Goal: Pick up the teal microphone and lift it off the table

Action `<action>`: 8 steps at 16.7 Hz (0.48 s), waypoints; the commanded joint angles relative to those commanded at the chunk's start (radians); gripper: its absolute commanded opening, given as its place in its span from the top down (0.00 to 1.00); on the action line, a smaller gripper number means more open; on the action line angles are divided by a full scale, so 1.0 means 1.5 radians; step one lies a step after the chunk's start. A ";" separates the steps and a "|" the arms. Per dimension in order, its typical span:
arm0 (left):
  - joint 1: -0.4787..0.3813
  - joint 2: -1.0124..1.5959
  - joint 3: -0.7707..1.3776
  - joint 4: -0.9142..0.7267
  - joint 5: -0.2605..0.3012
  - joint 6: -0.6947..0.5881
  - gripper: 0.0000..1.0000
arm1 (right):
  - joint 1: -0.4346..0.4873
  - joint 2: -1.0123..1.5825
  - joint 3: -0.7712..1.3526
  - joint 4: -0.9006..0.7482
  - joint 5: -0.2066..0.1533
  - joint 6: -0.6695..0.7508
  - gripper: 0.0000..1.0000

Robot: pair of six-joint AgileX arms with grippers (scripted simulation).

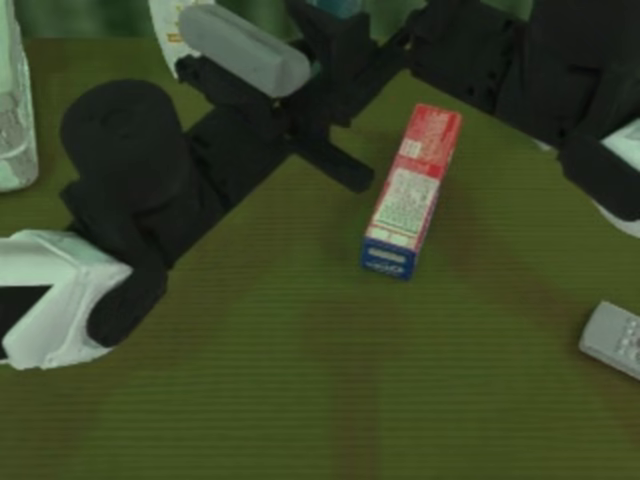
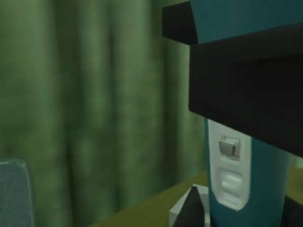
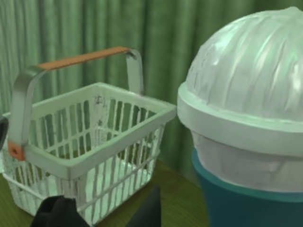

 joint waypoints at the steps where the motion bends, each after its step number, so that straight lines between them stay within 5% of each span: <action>1: 0.000 0.000 0.000 0.000 0.000 0.000 1.00 | 0.000 0.000 0.000 0.000 0.000 0.000 0.00; 2: 0.000 0.000 0.000 0.000 0.000 0.000 1.00 | 0.000 0.000 0.000 0.000 0.000 0.000 0.00; 8: 0.000 0.000 0.000 0.000 0.000 0.000 1.00 | 0.000 0.000 0.000 0.000 0.000 0.000 0.45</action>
